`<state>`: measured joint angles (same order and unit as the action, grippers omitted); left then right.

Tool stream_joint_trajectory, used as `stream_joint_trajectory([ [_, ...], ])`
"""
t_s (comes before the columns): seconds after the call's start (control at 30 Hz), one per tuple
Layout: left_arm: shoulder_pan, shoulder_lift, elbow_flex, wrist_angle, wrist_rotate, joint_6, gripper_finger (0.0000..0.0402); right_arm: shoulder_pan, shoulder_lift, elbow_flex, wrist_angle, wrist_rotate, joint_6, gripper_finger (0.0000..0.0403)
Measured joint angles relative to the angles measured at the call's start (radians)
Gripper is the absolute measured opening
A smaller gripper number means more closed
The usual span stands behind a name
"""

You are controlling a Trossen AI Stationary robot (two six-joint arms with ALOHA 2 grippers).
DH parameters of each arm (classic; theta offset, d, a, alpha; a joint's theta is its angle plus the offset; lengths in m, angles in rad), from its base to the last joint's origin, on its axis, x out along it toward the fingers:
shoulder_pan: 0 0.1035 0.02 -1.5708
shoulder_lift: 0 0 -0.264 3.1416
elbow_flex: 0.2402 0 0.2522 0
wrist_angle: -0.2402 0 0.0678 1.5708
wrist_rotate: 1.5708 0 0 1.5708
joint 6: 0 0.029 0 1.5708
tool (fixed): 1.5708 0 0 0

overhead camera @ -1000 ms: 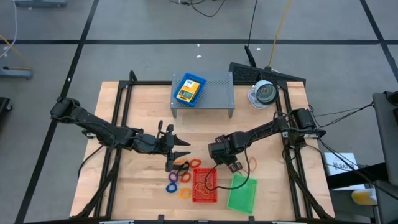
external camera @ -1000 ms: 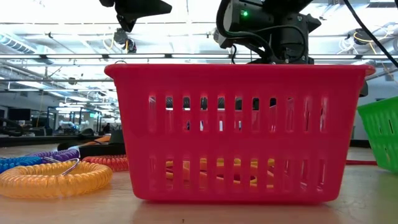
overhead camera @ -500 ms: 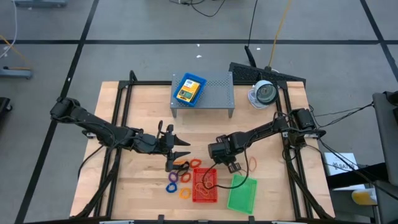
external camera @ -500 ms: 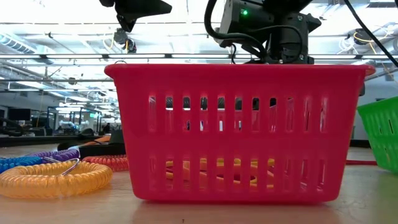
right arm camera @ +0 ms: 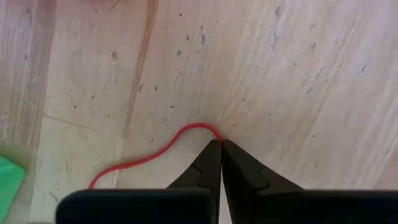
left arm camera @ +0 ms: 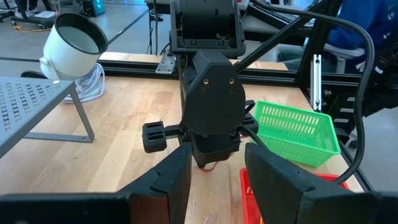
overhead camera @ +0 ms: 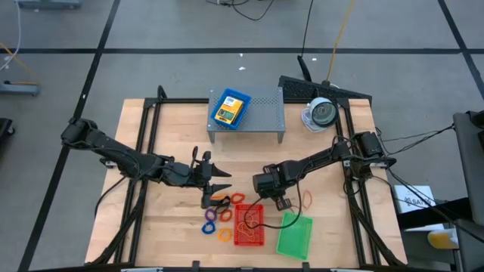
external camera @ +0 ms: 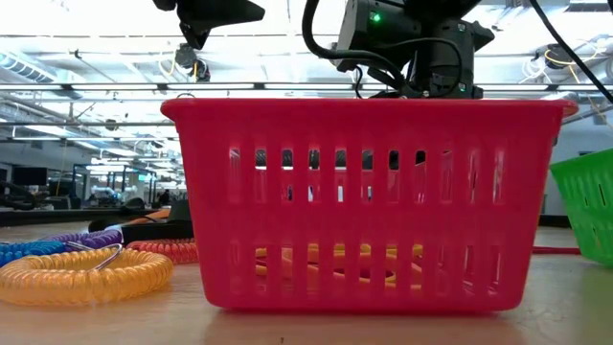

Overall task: Pick & Place Office Desk Supplies
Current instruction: Put the red rubber band into the red bin

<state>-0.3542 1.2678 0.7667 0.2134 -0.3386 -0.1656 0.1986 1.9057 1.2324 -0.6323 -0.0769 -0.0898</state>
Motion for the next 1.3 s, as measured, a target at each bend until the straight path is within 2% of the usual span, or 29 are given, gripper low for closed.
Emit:
stream_joint_trajectory([
  [0.37,0.000,0.000,0.000,0.000,0.000,-0.006,0.0157,0.000,-0.038,-0.004,0.000,0.003,0.027,0.0000],
  [0.9,0.000,0.000,0.000,0.000,0.000,-0.022,0.0157,0.033,-0.352,-0.002,0.020,0.021,0.092,0.0000],
  [1.0,0.000,0.000,0.000,0.000,0.000,-0.022,0.0157,0.047,-0.410,-0.002,0.078,0.016,0.120,0.0000],
  [1.3,0.000,0.000,0.000,0.000,0.000,-0.022,0.0157,0.099,-0.477,0.000,0.521,-0.192,0.191,0.0000],
])
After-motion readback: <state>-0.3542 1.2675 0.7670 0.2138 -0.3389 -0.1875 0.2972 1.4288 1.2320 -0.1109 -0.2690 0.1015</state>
